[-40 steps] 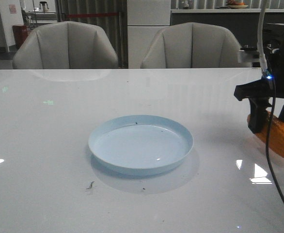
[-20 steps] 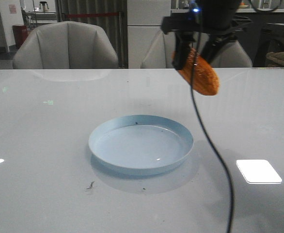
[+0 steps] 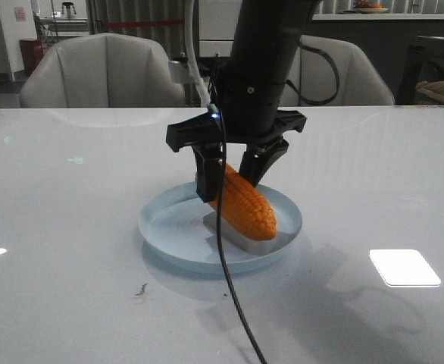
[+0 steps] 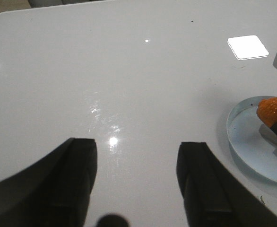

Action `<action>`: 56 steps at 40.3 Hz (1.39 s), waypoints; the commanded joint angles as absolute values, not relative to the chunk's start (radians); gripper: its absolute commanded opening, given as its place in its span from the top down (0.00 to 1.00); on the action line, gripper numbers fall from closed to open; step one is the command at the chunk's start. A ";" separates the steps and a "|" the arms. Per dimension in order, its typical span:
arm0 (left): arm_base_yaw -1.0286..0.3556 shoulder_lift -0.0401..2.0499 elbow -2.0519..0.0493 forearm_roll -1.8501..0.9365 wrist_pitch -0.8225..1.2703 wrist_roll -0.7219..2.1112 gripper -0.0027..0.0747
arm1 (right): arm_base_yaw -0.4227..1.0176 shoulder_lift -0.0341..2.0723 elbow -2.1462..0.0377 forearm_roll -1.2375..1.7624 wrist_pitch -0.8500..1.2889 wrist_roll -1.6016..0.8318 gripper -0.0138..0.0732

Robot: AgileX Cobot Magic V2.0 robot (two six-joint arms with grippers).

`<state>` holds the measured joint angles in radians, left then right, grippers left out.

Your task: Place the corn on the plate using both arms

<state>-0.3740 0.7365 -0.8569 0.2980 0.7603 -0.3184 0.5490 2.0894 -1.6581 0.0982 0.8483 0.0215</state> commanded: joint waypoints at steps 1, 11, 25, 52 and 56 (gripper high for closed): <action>-0.382 0.739 -0.893 0.305 0.681 -0.330 0.40 | 0.553 2.051 -1.694 0.106 0.825 0.015 0.33; -0.382 0.739 -0.893 0.303 0.681 -0.330 0.40 | 0.553 2.057 -1.724 0.106 0.834 0.018 0.17; -0.382 0.739 -0.893 0.323 0.679 -0.330 0.40 | 0.479 1.895 -1.981 0.064 1.020 0.035 0.17; -0.382 0.885 -0.893 0.419 0.667 -0.355 0.40 | -0.051 1.066 -1.349 0.064 0.870 -0.030 0.17; -0.382 0.906 -0.893 0.476 0.627 -0.493 0.40 | -0.051 0.958 -1.162 0.064 0.831 -0.030 0.17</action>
<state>-0.3740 0.8995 -0.8587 0.4093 0.7272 -0.3913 -0.0438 1.0405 -1.2642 0.0623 0.9354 -0.0194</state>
